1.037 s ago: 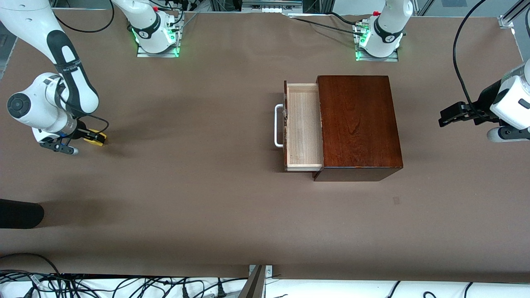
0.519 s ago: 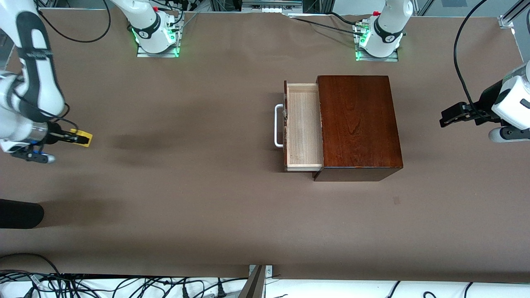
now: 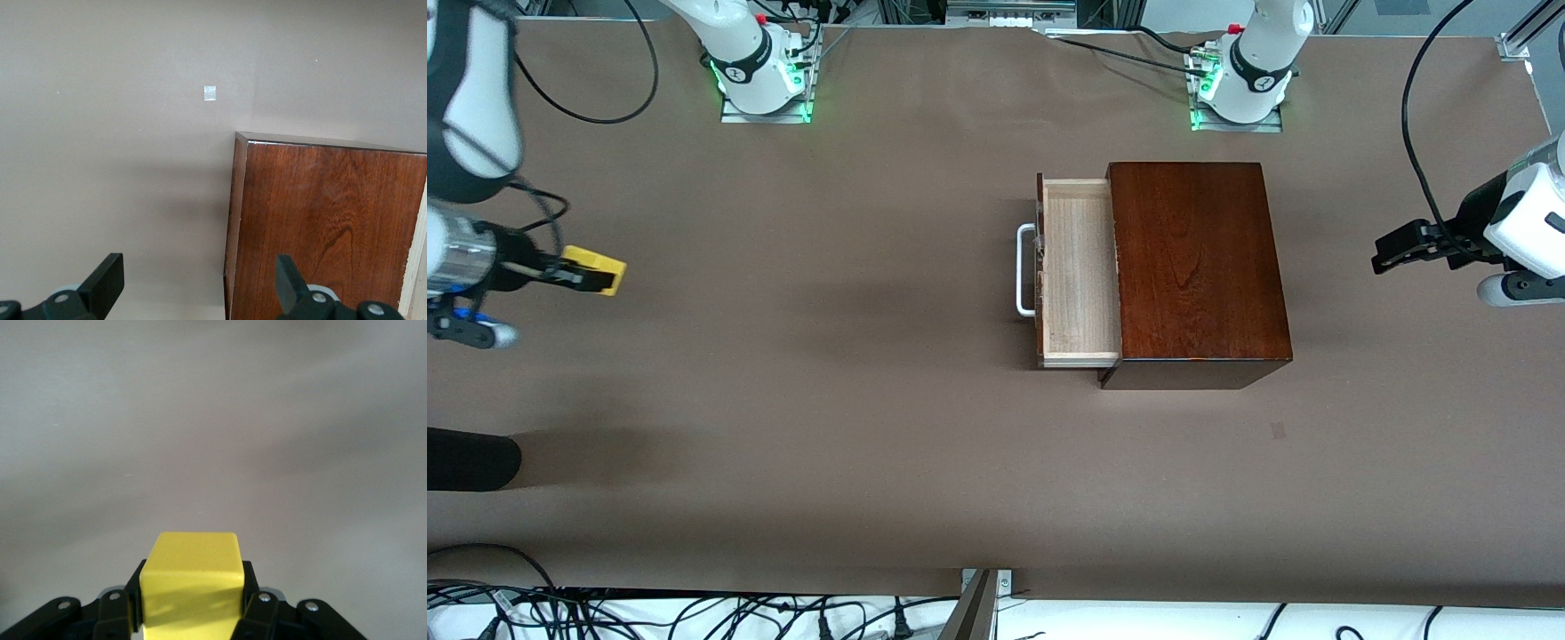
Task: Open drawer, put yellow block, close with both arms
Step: 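Grasp the yellow cube with the right gripper and lift it, then carry the yellow cube over the open drawer with the right gripper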
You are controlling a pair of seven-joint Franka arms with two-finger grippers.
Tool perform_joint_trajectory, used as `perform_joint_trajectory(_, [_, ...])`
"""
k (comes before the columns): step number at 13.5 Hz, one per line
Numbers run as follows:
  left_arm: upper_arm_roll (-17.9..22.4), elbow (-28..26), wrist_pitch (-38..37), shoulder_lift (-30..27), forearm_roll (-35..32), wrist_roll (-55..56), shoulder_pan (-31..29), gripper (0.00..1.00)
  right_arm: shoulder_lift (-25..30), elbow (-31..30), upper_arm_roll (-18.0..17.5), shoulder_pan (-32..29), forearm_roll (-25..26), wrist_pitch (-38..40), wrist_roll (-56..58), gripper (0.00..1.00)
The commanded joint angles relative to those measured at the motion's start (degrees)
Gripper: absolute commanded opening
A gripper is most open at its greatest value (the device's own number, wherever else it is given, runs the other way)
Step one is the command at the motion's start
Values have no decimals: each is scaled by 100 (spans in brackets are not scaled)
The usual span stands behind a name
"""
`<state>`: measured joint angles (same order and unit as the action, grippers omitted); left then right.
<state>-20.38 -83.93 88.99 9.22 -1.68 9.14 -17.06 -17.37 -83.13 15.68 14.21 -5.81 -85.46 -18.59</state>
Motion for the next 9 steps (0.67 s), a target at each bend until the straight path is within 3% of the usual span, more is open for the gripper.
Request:
perform_joint_trajectory(1, [-18, 35, 13, -52, 54, -97, -51, 100, 41, 210, 66, 886, -148, 214, -1536, 0])
perform_joint_trajectory(4, [-10, 43, 22, -52, 54, -97, -51, 100, 32, 210, 66, 1818, -657, 136, -3601, 0])
perform_joint_trajectory(9, [-10, 52, 22, -52, 54, -97, -51, 100, -266, 218, 66, 3453, -738, -830, -6722, 0])
